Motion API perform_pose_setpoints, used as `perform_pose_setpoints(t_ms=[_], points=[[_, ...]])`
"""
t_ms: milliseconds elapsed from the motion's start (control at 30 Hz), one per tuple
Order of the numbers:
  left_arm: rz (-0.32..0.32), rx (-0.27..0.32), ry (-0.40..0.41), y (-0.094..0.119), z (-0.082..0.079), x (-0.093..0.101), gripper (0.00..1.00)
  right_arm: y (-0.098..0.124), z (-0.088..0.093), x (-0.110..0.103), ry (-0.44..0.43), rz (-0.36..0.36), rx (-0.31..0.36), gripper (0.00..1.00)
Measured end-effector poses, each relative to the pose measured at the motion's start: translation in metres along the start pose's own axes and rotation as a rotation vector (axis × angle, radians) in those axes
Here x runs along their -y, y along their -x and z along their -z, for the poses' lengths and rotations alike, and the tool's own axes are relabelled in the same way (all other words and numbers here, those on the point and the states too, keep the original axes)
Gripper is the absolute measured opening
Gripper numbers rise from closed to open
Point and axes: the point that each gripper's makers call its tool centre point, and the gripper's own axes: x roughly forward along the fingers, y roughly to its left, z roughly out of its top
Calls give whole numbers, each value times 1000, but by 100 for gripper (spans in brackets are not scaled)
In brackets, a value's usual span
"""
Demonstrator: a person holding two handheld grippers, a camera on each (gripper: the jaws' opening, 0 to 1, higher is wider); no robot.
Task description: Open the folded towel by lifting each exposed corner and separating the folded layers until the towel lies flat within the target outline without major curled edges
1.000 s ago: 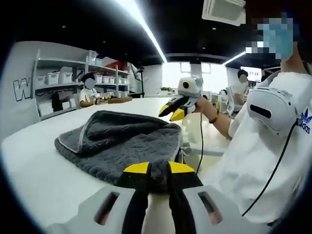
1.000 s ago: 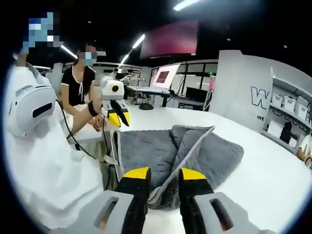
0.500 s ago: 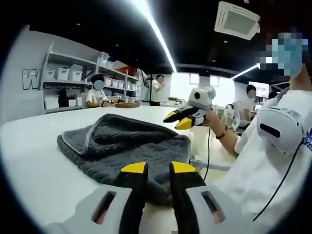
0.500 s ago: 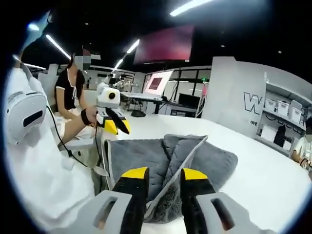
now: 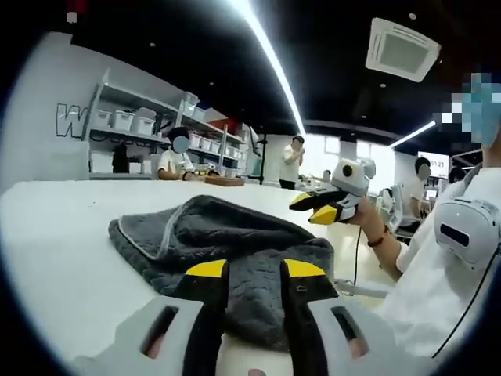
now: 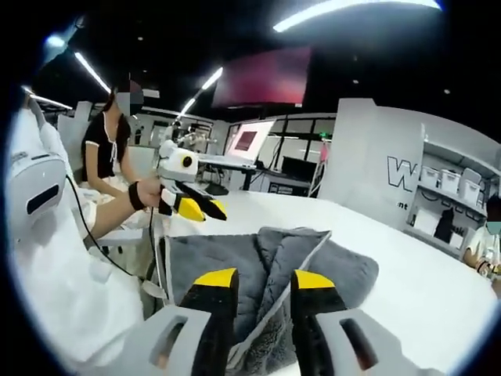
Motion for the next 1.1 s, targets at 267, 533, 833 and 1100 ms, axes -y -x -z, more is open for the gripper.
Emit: perform_pose_setpoints(t_ms=[267, 533, 833, 1100], points=[[-80, -26, 12, -5, 3, -24, 30, -11, -4, 2, 7, 1, -4, 23], [-148, -57, 4, -11, 0, -46, 33, -17, -10, 7, 19, 1, -4, 23], [-162, -28, 24, -20, -18, -53, 36, -28, -13, 18, 13, 16, -9, 23], [-177, -11, 62, -32, -23, -59, 37, -32, -17, 25, 1, 31, 1, 25]])
